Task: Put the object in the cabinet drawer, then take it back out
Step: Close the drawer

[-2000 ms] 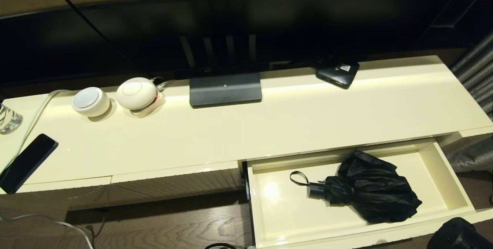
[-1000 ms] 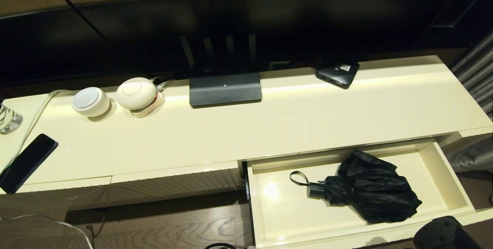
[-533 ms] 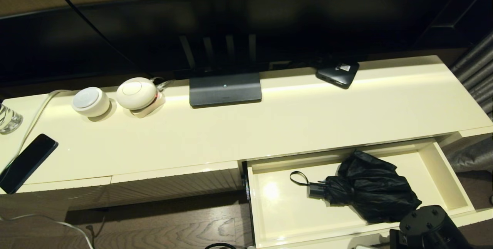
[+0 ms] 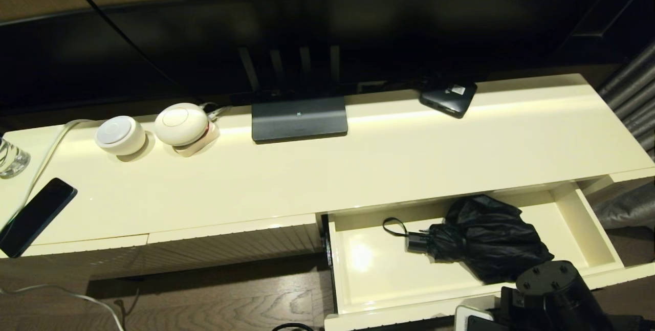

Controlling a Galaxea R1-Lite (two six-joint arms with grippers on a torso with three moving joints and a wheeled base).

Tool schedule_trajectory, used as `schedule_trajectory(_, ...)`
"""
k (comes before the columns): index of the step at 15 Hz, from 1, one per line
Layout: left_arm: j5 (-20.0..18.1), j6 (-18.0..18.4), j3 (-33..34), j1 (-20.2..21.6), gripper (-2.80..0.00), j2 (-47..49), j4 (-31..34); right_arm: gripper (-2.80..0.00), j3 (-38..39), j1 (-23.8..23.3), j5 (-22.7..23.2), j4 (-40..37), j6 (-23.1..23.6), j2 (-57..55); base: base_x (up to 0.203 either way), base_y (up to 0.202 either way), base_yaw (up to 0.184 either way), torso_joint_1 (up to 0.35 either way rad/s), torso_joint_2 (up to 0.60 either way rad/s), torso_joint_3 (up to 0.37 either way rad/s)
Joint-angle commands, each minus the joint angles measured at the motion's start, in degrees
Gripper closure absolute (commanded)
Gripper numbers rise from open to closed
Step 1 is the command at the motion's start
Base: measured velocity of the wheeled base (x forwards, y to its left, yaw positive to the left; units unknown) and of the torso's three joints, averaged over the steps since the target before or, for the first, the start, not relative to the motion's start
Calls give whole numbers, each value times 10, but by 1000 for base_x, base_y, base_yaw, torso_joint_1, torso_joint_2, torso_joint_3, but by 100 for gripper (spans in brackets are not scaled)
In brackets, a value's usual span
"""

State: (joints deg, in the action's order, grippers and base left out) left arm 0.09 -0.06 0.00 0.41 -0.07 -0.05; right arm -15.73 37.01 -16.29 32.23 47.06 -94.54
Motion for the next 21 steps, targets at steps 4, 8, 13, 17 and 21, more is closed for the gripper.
schedule_trajectory(4, 0, 0, 2, 0, 0, 1, 0, 0, -3, -21, -1, 114, 61, -31, 0, 0, 0, 0, 0, 0)
schedule_trajectory(8, 0, 0, 2, 0, 0, 1, 0, 0, -8, -60, 3, 164, 130, -34, 0, 0, 0, 0, 0, 0)
schedule_trajectory(13, 0, 0, 2, 0, 0, 1, 0, 0, -21, -105, 31, 251, 162, -78, 0, 0, 0, 0, 0, 0)
schedule_trajectory(17, 0, 0, 2, 0, 0, 1, 0, 0, -28, -109, 38, 328, 172, -123, 0, 0, 0, 0, 0, 0)
schedule_trajectory(21, 0, 0, 2, 0, 0, 1, 0, 0, -44, -109, 42, 377, 173, -154, 0, 0, 0, 0, 0, 0)
